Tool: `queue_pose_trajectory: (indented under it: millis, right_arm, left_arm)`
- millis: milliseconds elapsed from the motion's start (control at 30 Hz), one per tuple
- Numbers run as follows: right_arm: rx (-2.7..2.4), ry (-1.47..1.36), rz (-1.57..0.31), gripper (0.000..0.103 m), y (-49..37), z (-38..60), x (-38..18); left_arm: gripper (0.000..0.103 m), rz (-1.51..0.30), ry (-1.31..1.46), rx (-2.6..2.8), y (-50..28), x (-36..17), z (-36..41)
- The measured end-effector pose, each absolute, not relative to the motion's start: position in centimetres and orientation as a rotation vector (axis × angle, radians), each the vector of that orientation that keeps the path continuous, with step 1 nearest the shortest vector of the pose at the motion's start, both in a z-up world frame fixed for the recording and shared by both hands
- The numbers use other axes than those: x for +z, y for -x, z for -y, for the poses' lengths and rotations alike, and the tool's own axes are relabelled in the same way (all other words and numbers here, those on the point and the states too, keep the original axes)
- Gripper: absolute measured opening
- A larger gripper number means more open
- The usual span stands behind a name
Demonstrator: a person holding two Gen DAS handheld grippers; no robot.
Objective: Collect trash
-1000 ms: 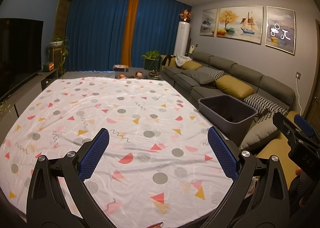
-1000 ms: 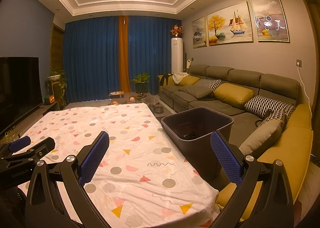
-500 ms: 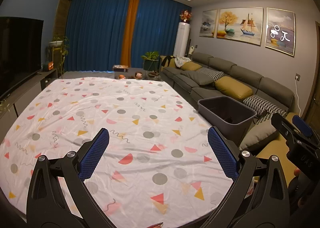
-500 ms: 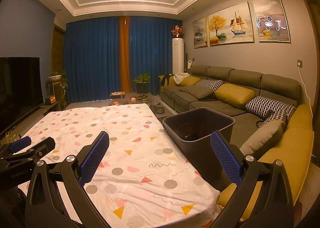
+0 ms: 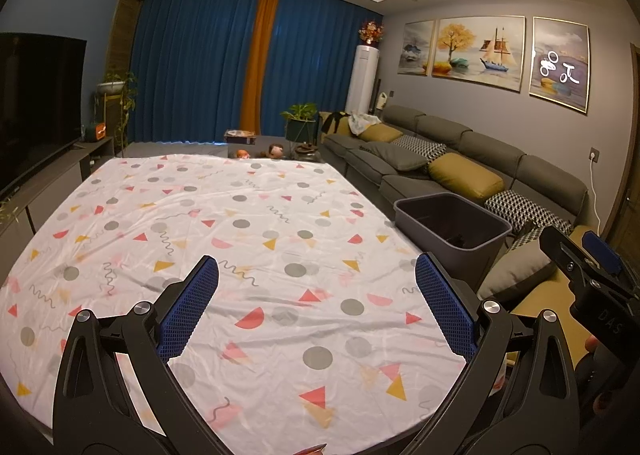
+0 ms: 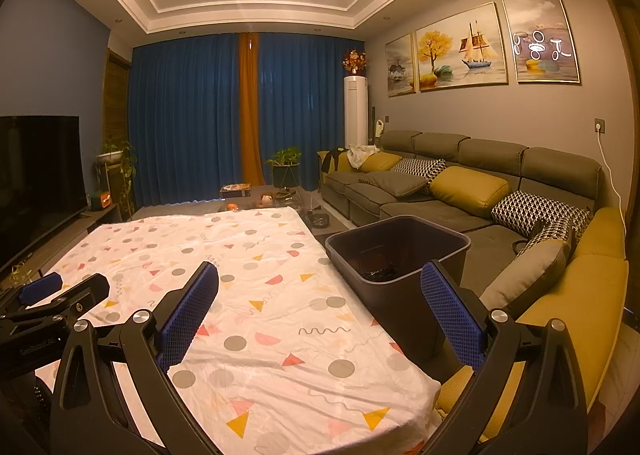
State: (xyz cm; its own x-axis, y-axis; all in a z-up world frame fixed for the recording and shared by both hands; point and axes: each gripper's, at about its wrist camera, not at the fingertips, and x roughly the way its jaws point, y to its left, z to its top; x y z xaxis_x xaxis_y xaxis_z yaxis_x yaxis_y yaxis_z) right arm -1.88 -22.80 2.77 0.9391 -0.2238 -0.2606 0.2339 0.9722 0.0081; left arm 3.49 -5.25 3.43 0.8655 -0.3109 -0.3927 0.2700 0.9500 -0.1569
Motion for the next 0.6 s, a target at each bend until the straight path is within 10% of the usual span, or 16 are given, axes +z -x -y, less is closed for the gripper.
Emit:
queue_pose_trajectory:
  millis: [600]
  right_arm:
    - [-0.234,-0.044,-0.261,0.098,1.88,22.85,2.81]
  left_arm:
    - [0.097,-0.431,0.101,-0.309,-3.41,3.63,5.75]
